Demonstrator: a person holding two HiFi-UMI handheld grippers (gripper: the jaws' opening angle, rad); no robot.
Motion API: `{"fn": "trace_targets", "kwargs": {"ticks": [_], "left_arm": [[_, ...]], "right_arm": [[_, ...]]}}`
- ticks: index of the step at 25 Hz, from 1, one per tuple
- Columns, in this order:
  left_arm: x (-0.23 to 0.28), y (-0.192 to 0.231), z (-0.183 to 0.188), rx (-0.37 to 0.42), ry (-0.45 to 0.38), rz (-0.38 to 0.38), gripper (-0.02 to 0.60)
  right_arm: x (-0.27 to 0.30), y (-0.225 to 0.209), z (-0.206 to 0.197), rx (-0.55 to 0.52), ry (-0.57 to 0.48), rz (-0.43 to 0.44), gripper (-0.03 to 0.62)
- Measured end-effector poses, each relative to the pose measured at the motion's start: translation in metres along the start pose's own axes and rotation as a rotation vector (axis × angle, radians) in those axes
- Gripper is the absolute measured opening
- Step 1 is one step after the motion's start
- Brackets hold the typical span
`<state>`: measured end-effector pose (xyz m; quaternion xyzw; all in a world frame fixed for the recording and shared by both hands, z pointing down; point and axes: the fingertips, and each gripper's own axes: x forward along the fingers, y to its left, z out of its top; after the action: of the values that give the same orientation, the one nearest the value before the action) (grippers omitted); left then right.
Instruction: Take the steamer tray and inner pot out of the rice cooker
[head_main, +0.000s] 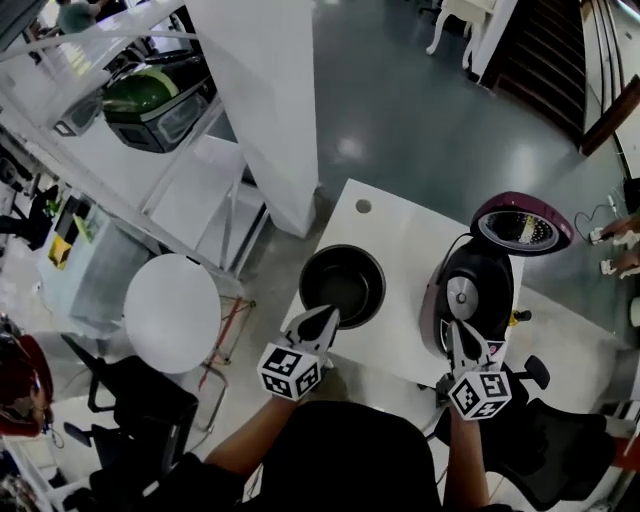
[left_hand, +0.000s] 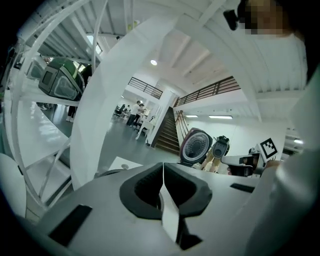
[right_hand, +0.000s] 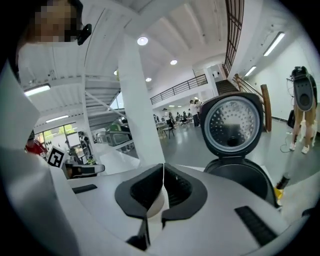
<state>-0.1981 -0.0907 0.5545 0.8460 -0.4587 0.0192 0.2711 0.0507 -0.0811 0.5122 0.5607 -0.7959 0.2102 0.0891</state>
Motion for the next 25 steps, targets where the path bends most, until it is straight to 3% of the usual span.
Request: {"fn": "trace_targets", "kwargs": {"ticks": [8,13,17,25], "left_arm": [[-0.011,-0.136,-0.03,0.143,-0.025,-0.051,0.008],[-0.036,-0.209,-0.057,0.21,-0.049,-0.043,0.008],[-0.059,-0.243,-0.081,0.131,-0.064,-0.006,0.008],[-0.094,-0.257,-0.105,0.272,-0.09,0.074,0.008]], "right_arm": [[-0.155,-0.059,-0.017,-0.097,-0.099,-0.13,0.005],[-0.238,-0.082,-0.043,-0.093,-0.155,-0.158,0.003],[-0.285,-0.096,-0.061,-0.121,-0.157,-0.173,0.003],[-0.334,-0.11,-0.078,-0.12,-0.159,-0.213,0.003]]}}
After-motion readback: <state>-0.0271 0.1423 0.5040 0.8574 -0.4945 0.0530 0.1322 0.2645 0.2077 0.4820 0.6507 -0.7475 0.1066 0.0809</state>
